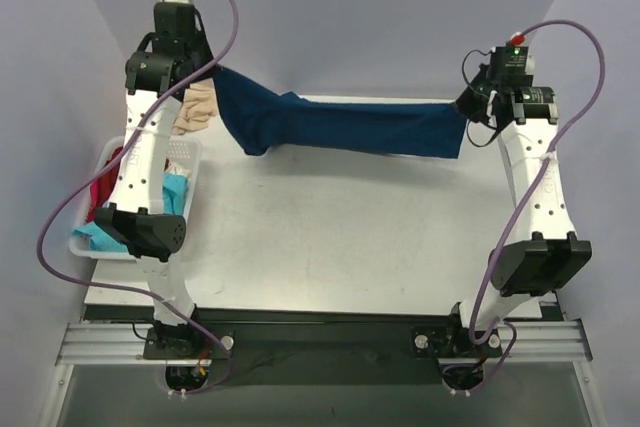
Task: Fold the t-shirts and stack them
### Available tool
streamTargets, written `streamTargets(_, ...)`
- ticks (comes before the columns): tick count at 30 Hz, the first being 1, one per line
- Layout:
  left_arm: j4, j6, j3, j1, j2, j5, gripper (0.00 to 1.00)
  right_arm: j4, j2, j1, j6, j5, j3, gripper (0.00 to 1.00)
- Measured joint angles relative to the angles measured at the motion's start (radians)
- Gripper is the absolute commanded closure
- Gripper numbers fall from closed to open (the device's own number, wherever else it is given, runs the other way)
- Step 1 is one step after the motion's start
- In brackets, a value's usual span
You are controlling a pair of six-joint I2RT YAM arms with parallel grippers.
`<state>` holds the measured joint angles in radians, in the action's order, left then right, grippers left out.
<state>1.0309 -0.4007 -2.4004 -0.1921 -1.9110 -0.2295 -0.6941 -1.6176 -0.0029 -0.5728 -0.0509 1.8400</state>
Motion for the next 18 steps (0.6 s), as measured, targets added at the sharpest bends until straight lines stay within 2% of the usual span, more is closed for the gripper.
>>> streamTargets(2, -0.019, 0.019, -0.124, 0.015, -0.036, 0.010, 1.00, -0.009, 0.000, 0.000, 0.005, -0.005, 0.073, 1.00)
streamTargets(6, -0.095, 0.043, -0.195, 0.074, -0.019, 0.039, 1.00, -0.008, 0.000, 0.000, 0.019, -0.020, 0.181, 1.00)
streamTargets(10, -0.130, 0.069, -0.313, 0.143, -0.012, 0.075, 1.00, -0.016, 0.014, 0.002, 0.031, -0.047, 0.193, 1.00)
streamTargets(15, -0.202, 0.078, -0.351, 0.187, 0.047, 0.148, 1.00, -0.022, 0.051, 0.006, 0.040, -0.080, 0.188, 1.00)
streamTargets(18, -0.281, 0.072, -0.303, 0.216, 0.096, 0.206, 1.00, -0.021, 0.087, 0.007, 0.049, -0.090, 0.188, 1.00)
